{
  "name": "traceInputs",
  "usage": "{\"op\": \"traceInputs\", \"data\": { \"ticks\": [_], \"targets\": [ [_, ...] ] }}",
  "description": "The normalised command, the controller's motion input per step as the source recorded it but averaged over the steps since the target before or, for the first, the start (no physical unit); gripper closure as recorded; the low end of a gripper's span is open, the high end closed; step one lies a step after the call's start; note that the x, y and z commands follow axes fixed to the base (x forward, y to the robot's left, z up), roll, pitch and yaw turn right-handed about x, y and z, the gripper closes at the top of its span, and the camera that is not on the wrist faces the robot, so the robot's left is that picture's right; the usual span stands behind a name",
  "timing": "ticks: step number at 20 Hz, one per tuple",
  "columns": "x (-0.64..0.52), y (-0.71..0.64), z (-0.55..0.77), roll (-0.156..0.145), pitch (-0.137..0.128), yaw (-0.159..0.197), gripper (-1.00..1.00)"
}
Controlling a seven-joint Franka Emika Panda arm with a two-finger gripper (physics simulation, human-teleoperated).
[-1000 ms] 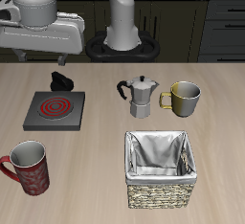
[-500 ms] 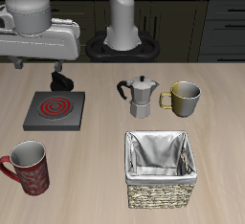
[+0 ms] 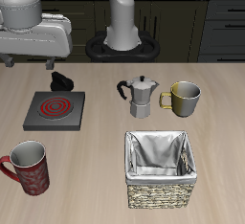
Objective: Place the red mug in the basket
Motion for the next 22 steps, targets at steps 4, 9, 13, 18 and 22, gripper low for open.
{"op": "traceInputs", "data": {
  "ticks": [4,9,13,18,22],
  "targets": [
    [0.11,-0.07,-0.07,-0.023,-0.022,-0.025,-1.00],
    [0.08,0.04,-0.08,-0.011,-0.056,0.000,-1.00],
    [0.11,0.10,-0.18,0.024,0.026,-0.008,-1.00],
    [0.11,0.04,-0.13,-0.010,0.002,0.032,-1.00],
    [0.13,0.08,-0.21,-0.018,-0.018,0.039,-1.00]
  ]
}}
